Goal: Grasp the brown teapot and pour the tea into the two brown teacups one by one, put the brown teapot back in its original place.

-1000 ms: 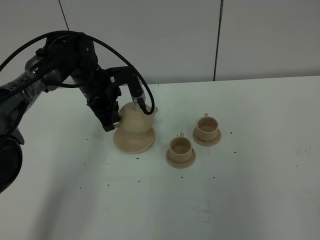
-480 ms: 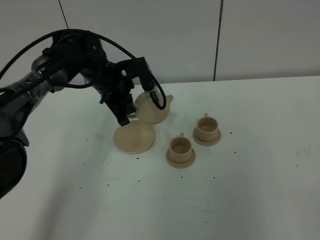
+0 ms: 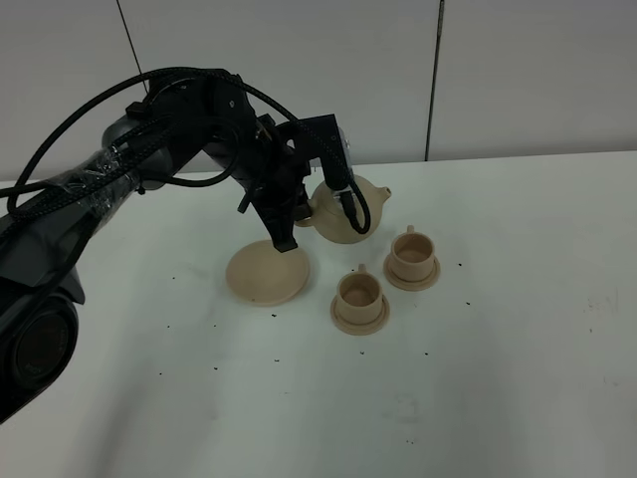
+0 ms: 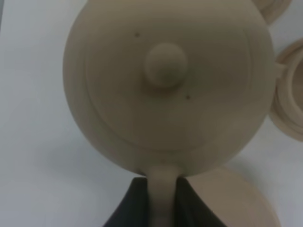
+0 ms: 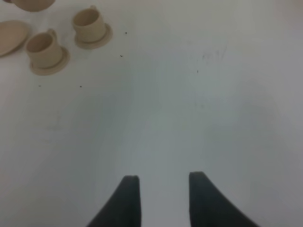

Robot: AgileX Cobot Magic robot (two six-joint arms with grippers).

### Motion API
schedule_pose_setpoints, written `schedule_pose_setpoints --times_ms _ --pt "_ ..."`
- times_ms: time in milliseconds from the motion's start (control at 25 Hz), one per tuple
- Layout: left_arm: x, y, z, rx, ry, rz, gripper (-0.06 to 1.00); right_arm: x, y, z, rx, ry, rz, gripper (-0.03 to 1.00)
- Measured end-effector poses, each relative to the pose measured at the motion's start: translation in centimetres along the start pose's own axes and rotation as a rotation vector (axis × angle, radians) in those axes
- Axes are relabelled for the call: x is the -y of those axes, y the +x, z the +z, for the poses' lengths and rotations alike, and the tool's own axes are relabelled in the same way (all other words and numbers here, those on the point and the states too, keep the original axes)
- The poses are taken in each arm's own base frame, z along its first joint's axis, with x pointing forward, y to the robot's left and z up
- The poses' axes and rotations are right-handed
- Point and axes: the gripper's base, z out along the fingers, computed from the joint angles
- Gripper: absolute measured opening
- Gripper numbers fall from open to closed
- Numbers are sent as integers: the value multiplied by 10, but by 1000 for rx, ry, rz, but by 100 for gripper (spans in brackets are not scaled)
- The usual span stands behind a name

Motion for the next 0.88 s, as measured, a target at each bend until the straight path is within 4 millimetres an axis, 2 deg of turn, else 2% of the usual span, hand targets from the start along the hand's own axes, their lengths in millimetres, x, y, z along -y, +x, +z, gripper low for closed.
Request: schedule_pose_setpoints --times_ms 360,640,880 --pt "-2 2 1 -33 -27 45 17 0 0 0 0 0 0 24" --pt "-2 4 15 -31 -50 88 17 0 0 0 0 -1 0 24" --pt "-2 4 15 -35 -58 132 17 0 0 0 0 -1 1 24"
